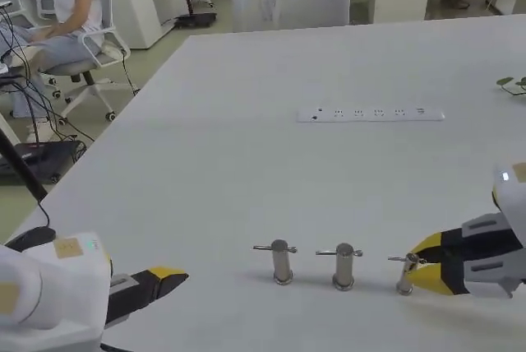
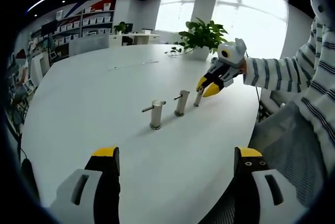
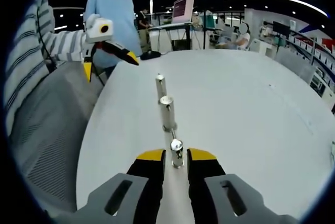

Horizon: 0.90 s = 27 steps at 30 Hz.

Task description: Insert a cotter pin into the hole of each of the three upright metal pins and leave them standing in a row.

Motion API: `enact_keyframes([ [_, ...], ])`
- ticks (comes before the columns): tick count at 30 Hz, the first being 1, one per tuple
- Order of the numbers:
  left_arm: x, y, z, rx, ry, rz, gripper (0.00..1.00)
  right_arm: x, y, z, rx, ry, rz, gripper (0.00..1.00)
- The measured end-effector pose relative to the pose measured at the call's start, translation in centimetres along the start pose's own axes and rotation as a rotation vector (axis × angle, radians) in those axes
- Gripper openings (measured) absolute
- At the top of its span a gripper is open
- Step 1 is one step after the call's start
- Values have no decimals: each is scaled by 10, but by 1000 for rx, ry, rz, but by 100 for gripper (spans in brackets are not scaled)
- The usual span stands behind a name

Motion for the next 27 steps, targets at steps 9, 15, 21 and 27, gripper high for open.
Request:
enact_keyframes([
  [9,0,2,0,5,-6,-7,91,3,4,6,34,-37,-41,26],
  [15,0,3,-1,7,-16,-14,92,0,3,13,48,-67,-76,32],
  [21,-1,6,-3,15,-26,-23,92,-5,0,25,65,-115,-120,40],
  [27,-1,8,-4,19,-32,-34,92,-7,-1,39,75,-198,-148,44],
])
Point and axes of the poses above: the centre of the closed fingertips' face, and the gripper's own axes: z roughly backward along the fingers, x roughly to its right, y roughly out of its top, the point moved 3 cm from there along z, roughly backward along the fingers, and after that the axes turned 7 degrees about -y, right-handed, at the moved point
